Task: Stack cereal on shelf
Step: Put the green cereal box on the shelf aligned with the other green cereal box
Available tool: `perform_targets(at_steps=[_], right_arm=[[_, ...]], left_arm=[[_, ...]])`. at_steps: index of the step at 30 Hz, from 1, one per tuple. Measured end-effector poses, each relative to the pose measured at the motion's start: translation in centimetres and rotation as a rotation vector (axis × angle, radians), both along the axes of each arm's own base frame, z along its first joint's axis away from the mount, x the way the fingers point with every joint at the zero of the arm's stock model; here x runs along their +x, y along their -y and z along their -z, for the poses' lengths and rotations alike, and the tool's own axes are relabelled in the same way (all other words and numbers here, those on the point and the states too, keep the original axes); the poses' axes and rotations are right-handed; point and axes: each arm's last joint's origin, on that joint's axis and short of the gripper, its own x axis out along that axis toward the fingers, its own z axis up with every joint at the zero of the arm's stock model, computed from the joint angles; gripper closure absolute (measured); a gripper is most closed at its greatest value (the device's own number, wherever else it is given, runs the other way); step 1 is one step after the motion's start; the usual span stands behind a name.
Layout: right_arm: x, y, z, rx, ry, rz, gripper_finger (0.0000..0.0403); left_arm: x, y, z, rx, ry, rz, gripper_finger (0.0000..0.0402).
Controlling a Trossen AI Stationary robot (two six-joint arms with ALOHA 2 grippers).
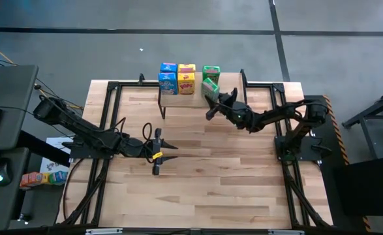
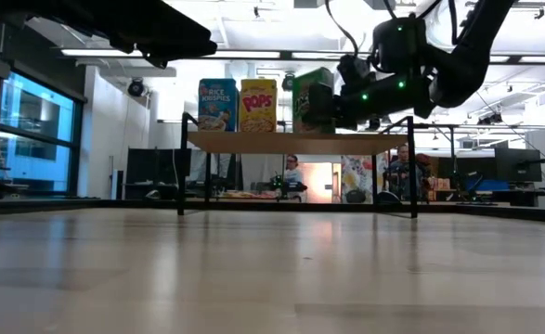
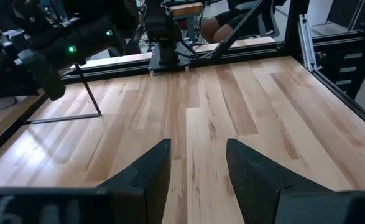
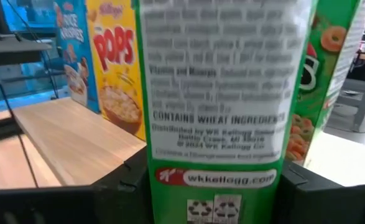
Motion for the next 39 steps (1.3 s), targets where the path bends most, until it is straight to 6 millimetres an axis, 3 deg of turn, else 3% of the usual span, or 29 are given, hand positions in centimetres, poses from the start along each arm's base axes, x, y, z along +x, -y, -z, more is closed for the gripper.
perform_targets(at_steps=[10,20,31,39], right_arm=[[-0.4,0.5,-0.2,0.009,-0.031,0.019,0.0224],[-1.8,0.1,-1.9,0.07,-0.097,0.026,0.022],[-2.4,-0.2,-2.3,0.109,-0.142,0.002,0.0132],[-3.8,-0.5,-3.5,0.081,-0.229,0.022,0.0121]], left_arm=[[0.0,0.0,0.0,0.002,-0.004,0.0,0.0257],[0.0,0.0,0.1,0.003,-0.009,0.001,0.0257],[0.0,0.0,0.1,0.003,-0.009,0.001,0.0257],[0.0,0.0,0.1,0.005,-0.015,0.001,0.0257]])
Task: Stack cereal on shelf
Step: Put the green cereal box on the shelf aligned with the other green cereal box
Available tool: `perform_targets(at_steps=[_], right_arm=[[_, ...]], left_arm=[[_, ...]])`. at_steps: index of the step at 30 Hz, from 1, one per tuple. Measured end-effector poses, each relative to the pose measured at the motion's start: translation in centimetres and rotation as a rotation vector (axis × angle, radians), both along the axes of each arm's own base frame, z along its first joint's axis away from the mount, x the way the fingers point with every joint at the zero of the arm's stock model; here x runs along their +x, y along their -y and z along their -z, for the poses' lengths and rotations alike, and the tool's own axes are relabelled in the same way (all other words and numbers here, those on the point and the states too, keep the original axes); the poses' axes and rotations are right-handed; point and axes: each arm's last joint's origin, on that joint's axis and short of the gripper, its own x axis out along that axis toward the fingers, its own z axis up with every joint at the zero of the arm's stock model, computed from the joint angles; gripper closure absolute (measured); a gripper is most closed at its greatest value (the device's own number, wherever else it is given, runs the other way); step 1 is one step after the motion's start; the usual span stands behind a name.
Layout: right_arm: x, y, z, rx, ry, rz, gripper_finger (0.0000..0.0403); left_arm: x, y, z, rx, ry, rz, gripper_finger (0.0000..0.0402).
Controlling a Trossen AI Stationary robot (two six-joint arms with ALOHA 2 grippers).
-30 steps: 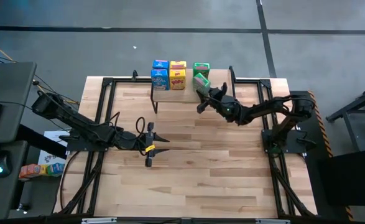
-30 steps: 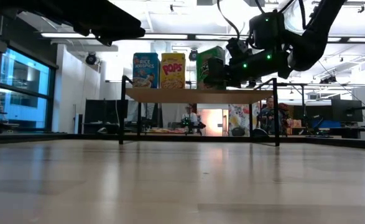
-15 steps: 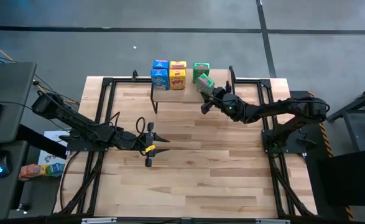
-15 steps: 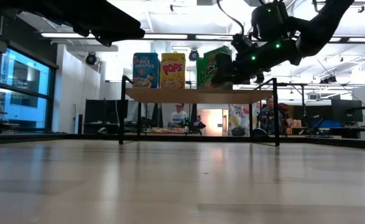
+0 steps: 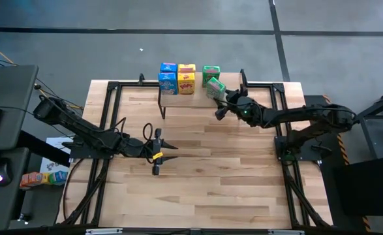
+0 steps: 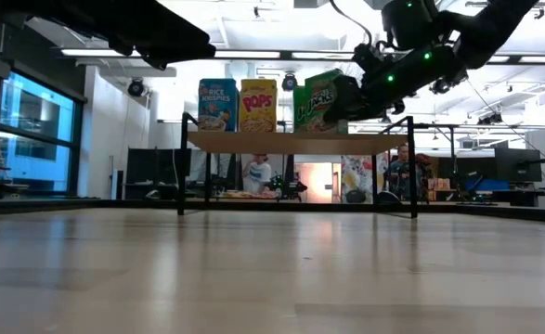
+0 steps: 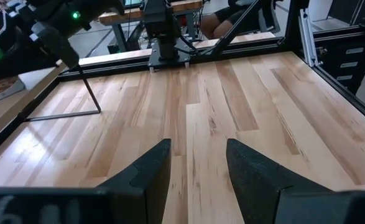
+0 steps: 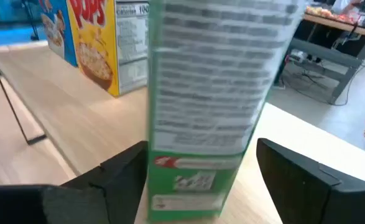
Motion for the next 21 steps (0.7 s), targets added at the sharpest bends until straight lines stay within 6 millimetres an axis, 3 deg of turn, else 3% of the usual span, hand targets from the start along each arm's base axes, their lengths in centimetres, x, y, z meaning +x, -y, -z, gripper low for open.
perform_targets(at_steps=[16,21], right_arm=[[-4.3,-1.4,-2.8,0.116,-0.046,-0.028,0.0123],[-4.3,-2.0,-3.2,0.119,0.0,-0.001,0.0172]], left_arm=[[0.0,-0.1,0.1,0.009,-0.01,-0.016,0.0257],[0.0,-0.1,0.1,0.009,-0.01,-0.016,0.0257]])
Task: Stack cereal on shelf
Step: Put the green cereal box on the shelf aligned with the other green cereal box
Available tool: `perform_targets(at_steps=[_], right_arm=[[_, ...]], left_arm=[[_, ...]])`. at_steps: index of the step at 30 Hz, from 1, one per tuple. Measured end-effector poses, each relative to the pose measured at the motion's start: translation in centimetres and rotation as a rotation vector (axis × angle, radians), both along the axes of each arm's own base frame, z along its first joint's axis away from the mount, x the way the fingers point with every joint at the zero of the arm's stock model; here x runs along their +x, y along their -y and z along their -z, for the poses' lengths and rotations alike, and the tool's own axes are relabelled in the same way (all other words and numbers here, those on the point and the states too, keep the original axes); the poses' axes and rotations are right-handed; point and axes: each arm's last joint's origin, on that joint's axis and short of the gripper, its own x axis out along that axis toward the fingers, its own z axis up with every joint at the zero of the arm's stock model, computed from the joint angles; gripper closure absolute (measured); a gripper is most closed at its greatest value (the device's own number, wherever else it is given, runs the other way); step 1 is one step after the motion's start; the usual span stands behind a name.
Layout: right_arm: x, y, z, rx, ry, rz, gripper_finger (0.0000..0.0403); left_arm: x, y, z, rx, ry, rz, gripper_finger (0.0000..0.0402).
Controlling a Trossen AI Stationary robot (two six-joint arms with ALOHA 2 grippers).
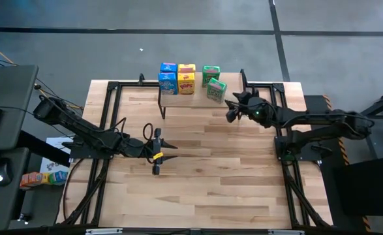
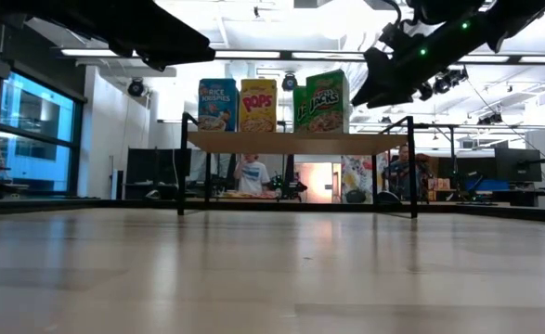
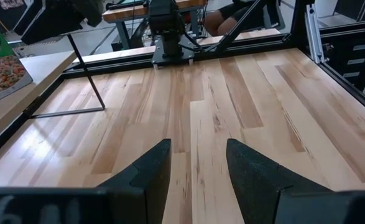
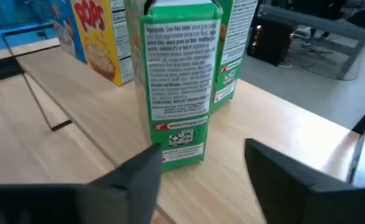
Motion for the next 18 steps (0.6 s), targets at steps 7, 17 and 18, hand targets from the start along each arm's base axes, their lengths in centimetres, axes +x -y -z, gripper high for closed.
perform_targets(at_steps=[7,17,18], right_arm=[[1.0,-0.8,0.3,-0.015,0.032,0.023,0.0373],[2.1,-0.4,0.3,-0.042,0.112,0.046,0.0397],[2.1,-0.2,0.3,-0.043,0.113,0.05,0.0395]], left_arm=[[0.0,0.0,0.0,0.0,0.001,-0.002,0.0257],[0.0,0.0,0.0,-0.001,0.005,-0.003,0.0257],[0.0,0.0,0.0,-0.001,0.005,-0.003,0.0257]])
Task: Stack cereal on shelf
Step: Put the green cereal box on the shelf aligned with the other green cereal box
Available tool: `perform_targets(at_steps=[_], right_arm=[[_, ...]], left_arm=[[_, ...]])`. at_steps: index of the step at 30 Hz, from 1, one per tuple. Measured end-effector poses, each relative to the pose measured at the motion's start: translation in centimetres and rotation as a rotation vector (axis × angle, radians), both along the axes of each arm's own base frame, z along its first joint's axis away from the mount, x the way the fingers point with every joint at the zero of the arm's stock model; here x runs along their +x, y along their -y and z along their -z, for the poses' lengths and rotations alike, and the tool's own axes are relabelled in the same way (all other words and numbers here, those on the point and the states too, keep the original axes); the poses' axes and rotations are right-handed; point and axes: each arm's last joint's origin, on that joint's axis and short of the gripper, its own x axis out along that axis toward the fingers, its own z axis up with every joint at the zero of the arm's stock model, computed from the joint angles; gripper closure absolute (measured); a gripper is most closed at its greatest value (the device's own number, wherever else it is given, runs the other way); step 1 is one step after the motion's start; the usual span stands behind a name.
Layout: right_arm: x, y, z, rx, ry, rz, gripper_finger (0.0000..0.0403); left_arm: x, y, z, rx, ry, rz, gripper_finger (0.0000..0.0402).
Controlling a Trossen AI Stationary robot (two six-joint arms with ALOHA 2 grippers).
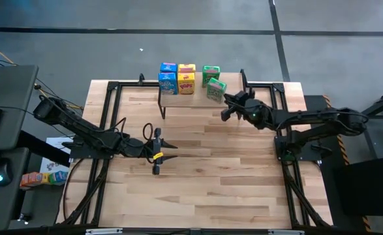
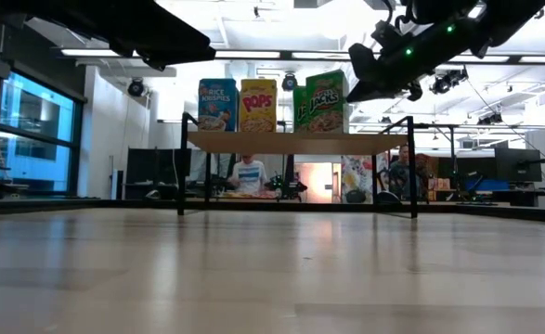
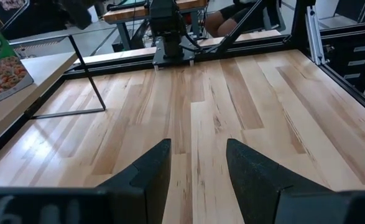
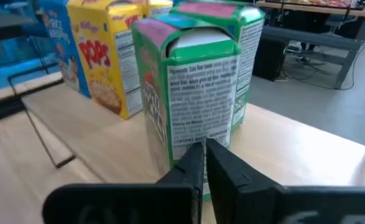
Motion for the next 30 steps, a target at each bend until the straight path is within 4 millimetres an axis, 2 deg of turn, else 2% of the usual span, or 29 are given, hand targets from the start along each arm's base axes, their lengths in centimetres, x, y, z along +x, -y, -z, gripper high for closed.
perform_targets(at_steps=[18,30], right_arm=[[1.6,2.4,1.2,0.002,0.087,0.0,0.0402],[1.3,3.7,0.7,-0.011,0.15,0.018,0.0403]], left_arm=[[0.2,-0.8,0.1,-0.006,-0.005,-0.034,0.0257],[0.2,-0.8,0.1,-0.006,-0.006,-0.035,0.0257]])
